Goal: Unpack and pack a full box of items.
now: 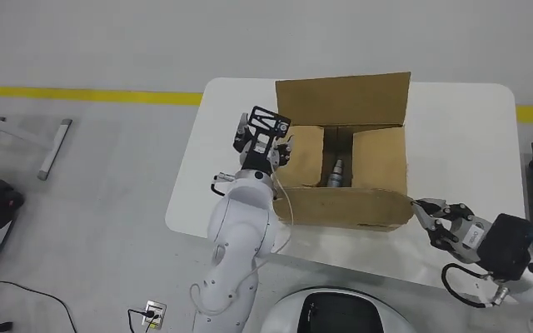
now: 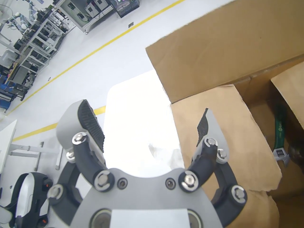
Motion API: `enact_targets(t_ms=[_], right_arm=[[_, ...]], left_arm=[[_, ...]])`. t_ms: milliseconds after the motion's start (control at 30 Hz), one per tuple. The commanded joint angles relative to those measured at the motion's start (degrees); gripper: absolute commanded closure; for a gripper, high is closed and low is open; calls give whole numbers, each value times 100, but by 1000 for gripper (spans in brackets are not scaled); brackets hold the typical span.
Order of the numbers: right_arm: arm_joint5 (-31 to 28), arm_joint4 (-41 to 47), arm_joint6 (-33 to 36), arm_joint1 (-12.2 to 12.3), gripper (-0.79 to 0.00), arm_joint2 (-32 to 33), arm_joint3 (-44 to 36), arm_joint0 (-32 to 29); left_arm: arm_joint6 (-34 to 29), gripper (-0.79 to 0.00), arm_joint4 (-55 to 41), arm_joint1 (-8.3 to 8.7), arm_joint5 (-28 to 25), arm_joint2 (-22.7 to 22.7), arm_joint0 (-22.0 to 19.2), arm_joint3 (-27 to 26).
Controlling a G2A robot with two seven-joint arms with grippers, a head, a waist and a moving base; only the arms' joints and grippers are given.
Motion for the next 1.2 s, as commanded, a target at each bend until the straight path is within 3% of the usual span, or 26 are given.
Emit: enact_targets(t_ms=[0, 267, 367, 400, 433, 500, 633, 767, 833, 867, 900, 933, 1033, 1167], right_arm=[[43, -71, -188, -8, 0, -1, 16, -72], [163, -149, -388, -14, 0, -21, 74, -159], [162, -119, -356, -9, -37, -17, 57, -153], [168, -91, -351, -8, -68, -15, 63, -157], [174, -32, -353, -8, -175, -9, 68, -161], [150, 326, -407, -12, -289, 7, 126, -182], [262, 1486, -251, -9, -388, 202, 269, -158], [644, 2858, 291, 19, -314, 395, 380, 6], [983, 3316, 670, 40, -185, 474, 392, 155], [1113, 3455, 842, 50, -157, 479, 383, 223], [1239, 3587, 1002, 57, -166, 463, 375, 283], [1331, 3620, 1206, 69, -172, 436, 355, 335], [1425, 3367, 1622, 95, -74, 275, 249, 464], [1188, 3046, 1989, 115, 0, -147, 181, 491]], left_arm=[[-144, -785, -72, -5, -165, 82, 6, -116], [-452, -785, -67, 37, -1052, 337, 247, -485], [-458, -785, 2, 71, -1425, 389, 371, -657], [-460, -785, 4, 80, -1482, 379, 405, -699], [-463, -785, 35, 90, -1570, 381, 424, -737], [-452, -785, 87, 107, -1690, 376, 462, -798], [-418, -785, 20, 128, -1849, 367, 534, -891], [-390, -785, 60, 153, -2064, 391, 559, -976], [-373, -785, 88, 171, -2214, 413, 594, -1031], [-360, -785, 109, 181, -2301, 425, 614, -1070], [-344, -785, 108, 191, -2371, 430, 645, -1107], [-323, -785, 58, 198, -2442, 437, 689, -1149], [-333, -785, -76, 224, -2679, 432, 794, -1294], [-307, -785, -231, 258, -2953, 438, 910, -1471]])
